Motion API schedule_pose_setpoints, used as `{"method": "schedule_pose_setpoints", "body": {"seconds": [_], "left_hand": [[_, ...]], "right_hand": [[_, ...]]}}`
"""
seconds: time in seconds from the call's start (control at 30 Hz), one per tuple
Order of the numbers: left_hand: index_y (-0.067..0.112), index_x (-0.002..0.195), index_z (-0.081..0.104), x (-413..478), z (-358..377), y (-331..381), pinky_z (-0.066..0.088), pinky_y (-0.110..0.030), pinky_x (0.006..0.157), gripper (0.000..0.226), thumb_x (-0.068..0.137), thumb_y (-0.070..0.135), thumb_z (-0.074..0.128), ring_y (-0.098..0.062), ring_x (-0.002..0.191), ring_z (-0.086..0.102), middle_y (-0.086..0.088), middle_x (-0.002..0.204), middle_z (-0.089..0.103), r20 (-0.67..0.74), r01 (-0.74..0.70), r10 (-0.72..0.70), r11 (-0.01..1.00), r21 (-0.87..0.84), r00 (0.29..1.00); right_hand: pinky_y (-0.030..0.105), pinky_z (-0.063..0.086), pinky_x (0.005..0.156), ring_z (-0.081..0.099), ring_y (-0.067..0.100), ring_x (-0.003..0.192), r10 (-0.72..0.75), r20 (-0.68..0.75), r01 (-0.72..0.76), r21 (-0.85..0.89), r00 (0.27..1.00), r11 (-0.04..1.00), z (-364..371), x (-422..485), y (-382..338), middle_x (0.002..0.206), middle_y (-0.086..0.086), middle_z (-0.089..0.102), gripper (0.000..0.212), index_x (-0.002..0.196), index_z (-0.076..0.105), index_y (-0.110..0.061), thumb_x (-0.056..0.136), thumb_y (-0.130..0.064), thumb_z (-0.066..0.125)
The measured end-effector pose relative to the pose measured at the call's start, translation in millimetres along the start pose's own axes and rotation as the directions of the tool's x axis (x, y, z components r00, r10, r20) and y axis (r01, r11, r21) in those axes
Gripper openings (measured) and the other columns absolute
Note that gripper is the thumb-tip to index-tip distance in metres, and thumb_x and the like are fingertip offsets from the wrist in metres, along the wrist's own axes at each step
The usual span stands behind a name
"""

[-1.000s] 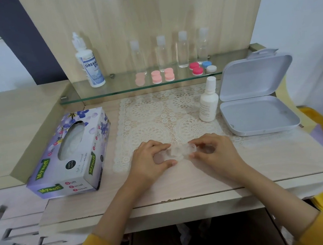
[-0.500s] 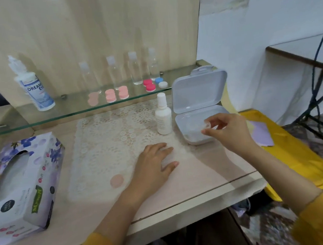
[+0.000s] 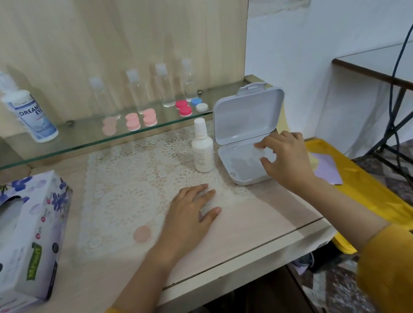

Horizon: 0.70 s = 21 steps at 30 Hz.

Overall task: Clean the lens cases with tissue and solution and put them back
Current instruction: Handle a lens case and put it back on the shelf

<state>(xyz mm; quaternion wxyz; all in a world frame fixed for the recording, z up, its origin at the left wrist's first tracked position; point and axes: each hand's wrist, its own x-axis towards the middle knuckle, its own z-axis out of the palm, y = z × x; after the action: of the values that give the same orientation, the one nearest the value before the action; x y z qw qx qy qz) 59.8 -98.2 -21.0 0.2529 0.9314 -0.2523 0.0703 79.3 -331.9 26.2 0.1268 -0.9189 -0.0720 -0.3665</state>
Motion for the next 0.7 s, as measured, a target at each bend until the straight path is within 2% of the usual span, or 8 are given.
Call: {"method": "schedule_pose_setpoints", "body": {"seconds": [0.17,0.37,0.7], "left_hand": [[0.025,0.130,0.051,-0.7,-0.6,0.4,0.020,-0.024,0.108,0.077,0.073,0.066,0.020,-0.009,0.127,0.031,0.011,0.139,0.042,0.010,0.005,-0.005,1.000,0.001,1.000],[0.024,0.129,0.051,-1.2,0.0,0.3,0.022,-0.026,0.108,0.075,0.074,0.065,0.020,-0.010,0.127,0.032,0.010,0.138,0.044,0.002,0.002,-0.002,1.000,0.010,1.000],[0.025,0.127,0.054,-2.0,-3.0,2.9,0.024,-0.025,0.108,0.071,0.076,0.065,0.025,-0.007,0.125,0.033,0.013,0.136,0.046,-0.006,0.013,-0.013,1.000,-0.009,1.000]], "right_hand": [[0.029,0.023,0.065,0.055,0.029,0.062,-0.060,-0.061,0.059,-0.009,0.996,0.998,5.0,-1.9,1.5,0.073,0.002,0.066,0.032,0.079,0.066,-0.009,0.050,0.005,0.068],[0.026,0.023,0.068,0.056,0.029,0.063,-0.041,-0.064,0.041,0.004,0.997,0.999,8.2,-4.2,1.5,0.075,0.001,0.067,0.037,0.079,0.067,-0.009,0.049,0.011,0.073],[0.025,0.020,0.064,0.057,0.028,0.063,-0.013,-0.033,0.015,0.031,0.999,0.999,6.7,-7.3,4.2,0.075,0.003,0.064,0.037,0.079,0.064,-0.007,0.049,0.009,0.077]]}}
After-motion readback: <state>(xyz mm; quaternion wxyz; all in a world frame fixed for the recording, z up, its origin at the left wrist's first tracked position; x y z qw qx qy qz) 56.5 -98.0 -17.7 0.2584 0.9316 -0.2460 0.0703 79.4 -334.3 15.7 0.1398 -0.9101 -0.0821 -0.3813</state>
